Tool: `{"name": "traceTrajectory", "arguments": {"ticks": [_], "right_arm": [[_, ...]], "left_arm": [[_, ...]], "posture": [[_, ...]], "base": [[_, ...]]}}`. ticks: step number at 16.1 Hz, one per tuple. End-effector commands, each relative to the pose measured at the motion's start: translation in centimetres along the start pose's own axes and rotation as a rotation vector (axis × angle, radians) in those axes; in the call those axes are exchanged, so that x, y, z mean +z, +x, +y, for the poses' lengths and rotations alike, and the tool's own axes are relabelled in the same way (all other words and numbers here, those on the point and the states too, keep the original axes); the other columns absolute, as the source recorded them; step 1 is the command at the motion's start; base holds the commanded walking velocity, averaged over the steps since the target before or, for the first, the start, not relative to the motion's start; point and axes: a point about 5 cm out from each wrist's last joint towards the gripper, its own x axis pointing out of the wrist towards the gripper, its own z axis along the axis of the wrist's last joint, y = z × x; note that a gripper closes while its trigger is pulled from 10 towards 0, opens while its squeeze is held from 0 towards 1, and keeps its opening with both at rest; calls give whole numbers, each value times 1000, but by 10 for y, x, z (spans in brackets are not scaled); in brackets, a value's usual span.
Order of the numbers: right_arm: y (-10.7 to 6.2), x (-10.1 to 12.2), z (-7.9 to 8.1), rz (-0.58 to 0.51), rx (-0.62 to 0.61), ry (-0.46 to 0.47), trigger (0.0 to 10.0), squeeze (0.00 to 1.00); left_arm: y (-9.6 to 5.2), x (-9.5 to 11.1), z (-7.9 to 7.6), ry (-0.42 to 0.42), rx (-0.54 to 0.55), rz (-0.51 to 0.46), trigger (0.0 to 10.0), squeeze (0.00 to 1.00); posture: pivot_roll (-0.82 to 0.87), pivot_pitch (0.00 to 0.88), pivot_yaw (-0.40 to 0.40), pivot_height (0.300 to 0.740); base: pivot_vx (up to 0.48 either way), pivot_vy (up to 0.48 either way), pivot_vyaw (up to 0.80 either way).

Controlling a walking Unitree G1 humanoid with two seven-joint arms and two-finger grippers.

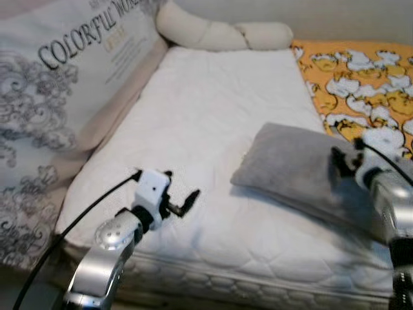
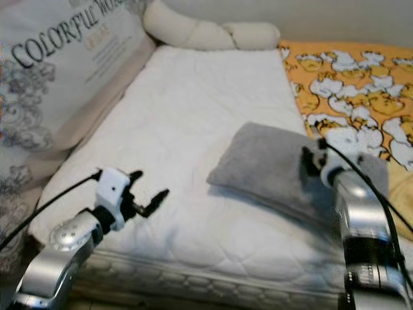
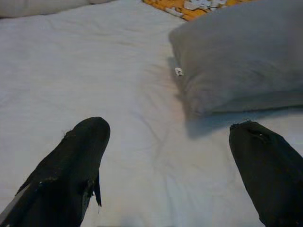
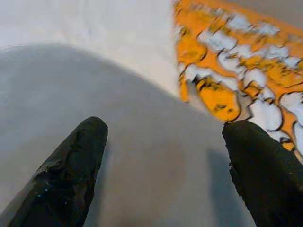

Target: Clean up the room

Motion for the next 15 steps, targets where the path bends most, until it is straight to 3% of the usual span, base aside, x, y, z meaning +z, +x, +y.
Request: {"name": "traceTrajectory", "arguments": {"ticks": [1,4,8,9,10,15], "right_arm": [[3,-16,-2,122,14,-40,10000,0],[12,-22,-2,258,34,-68,10000,0],[15,-41,11,439,149,-91,10000,0],[14,-46,13,478,149,-83,2392,0],[13,-51,15,506,161,-86,0,0],[10,-64,23,567,255,-125,0,0]], "left_arm": [[1,5,0,15,-25,-1,10000,0],[2,8,1,20,-60,4,10000,0],[3,10,-3,34,-136,24,10000,0],[3,11,-5,34,-161,30,10000,0],[4,11,-6,39,-186,37,10000,0],[1,11,-10,49,-240,61,10000,0]], "posture": [[19,0,31,740],[23,0,36,740],[19,0,42,740],[13,0,48,740],[13,0,49,740],[7,0,50,740]], "base": [[0,0,0],[0,0,0],[0,0,0],[0,0,0],[0,0,0],[0,0,0]]}}
